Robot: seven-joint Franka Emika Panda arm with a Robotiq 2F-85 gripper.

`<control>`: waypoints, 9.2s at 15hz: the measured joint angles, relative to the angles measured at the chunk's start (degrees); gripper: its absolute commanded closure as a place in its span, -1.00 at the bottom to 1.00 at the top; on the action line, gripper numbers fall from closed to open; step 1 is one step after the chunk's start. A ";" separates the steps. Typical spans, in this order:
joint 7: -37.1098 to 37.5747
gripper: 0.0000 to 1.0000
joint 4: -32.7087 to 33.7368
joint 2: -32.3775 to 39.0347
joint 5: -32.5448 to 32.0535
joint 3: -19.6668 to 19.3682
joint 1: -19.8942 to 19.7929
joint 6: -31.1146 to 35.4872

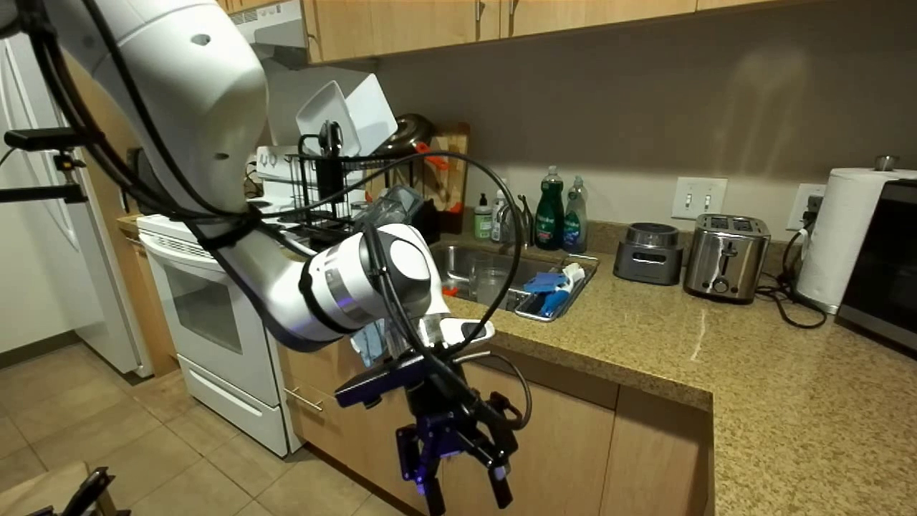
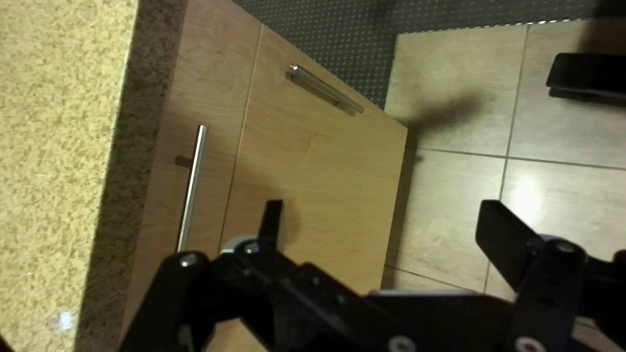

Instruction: Open the drawer

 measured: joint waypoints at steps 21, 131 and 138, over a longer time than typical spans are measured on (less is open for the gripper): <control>28.49 -1.00 19.66 17.84 -34.54 -0.36 -2.95 -0.53; 56.26 -0.10 19.21 37.39 -54.27 12.17 1.14 -33.41; 60.88 -0.96 8.57 32.14 -55.85 15.05 1.17 -33.66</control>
